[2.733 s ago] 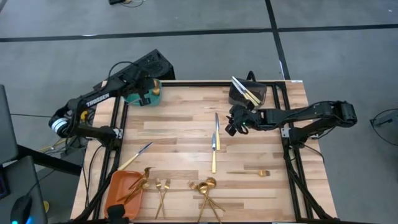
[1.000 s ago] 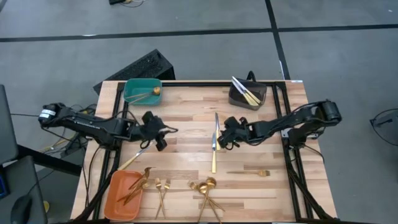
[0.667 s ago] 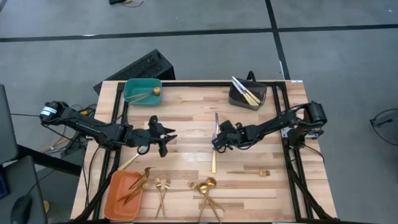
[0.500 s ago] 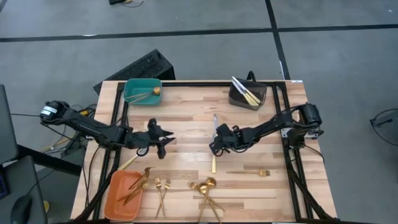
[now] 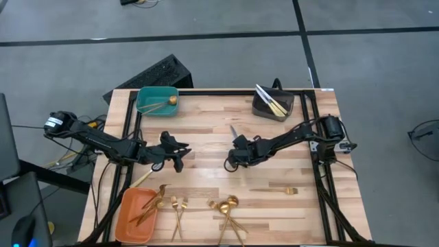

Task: Sort silverware by color (type)
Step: Put the right knife into the black bin

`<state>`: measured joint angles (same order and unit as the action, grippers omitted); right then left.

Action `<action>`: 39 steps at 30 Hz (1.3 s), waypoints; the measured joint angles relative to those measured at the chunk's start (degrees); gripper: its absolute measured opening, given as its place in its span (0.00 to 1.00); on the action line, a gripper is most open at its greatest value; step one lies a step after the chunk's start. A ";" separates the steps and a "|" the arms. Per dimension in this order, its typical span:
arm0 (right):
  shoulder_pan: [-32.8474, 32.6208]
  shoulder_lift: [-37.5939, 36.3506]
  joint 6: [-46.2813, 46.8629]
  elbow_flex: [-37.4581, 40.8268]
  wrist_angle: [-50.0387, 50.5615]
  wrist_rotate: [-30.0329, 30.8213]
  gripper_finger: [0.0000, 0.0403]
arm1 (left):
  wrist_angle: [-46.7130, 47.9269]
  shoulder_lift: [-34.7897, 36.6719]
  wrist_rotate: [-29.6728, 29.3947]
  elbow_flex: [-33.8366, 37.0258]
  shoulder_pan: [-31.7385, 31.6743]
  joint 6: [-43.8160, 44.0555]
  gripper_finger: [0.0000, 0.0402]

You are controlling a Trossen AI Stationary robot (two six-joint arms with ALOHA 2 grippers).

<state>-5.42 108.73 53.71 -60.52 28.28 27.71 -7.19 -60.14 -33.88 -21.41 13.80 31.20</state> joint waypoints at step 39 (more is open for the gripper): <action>0.26 -2.71 -12.18 -0.03 9.35 -5.09 0.37 | 0.52 0.02 -2.08 -0.02 -0.02 -1.12 0.26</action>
<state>-5.16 106.02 41.53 -60.55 37.62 22.62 -6.66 -60.12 -35.96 -21.43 13.78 30.07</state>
